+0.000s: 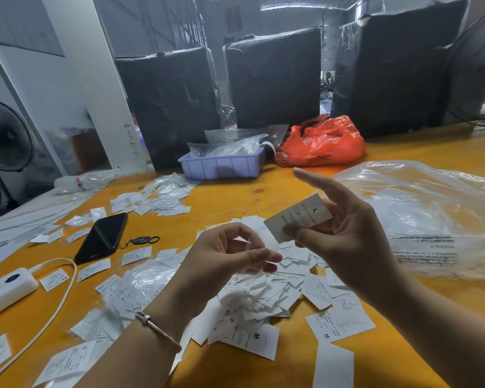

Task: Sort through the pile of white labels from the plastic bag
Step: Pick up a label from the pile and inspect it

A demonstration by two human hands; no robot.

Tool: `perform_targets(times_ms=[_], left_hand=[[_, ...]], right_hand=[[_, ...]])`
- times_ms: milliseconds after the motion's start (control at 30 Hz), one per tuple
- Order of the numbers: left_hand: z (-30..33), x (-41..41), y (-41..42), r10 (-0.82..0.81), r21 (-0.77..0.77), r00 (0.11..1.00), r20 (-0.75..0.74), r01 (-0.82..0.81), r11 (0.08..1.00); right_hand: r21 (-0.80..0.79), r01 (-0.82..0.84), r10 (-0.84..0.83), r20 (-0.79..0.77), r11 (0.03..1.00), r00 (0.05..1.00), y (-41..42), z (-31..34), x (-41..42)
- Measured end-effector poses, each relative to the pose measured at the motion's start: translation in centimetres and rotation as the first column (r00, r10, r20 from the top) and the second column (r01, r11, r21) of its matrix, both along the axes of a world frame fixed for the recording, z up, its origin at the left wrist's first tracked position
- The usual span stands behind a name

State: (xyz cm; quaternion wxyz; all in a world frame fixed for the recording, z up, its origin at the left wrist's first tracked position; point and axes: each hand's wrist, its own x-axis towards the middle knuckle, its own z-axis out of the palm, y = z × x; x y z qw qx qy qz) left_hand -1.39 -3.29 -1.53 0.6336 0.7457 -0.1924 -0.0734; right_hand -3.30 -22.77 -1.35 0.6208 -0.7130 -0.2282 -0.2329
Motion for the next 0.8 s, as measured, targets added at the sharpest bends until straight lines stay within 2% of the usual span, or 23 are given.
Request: perform_targets(times_ms=[333,600,800], left_hand=[[-0.04,-0.14,-0.08,-0.009,-0.009,0.999,0.046,0.01,1.0],[0.08,-0.3,-0.09,-0.006,-0.002,0.998,0.055,0.006,1.0],[0.2,-0.39,-0.06,-0.002,-0.001,0.999,0.055,0.002,1.0]], right_hand=[[0.049,0.025,-0.025,0.004,0.999,1.0,0.26,0.08,-0.21],[0.001,0.042,-0.042,0.042,0.999,0.998,0.61,0.05,-0.4],[-0.025,0.119,-0.115,0.108,0.993,0.987,0.56,-0.01,-0.47]])
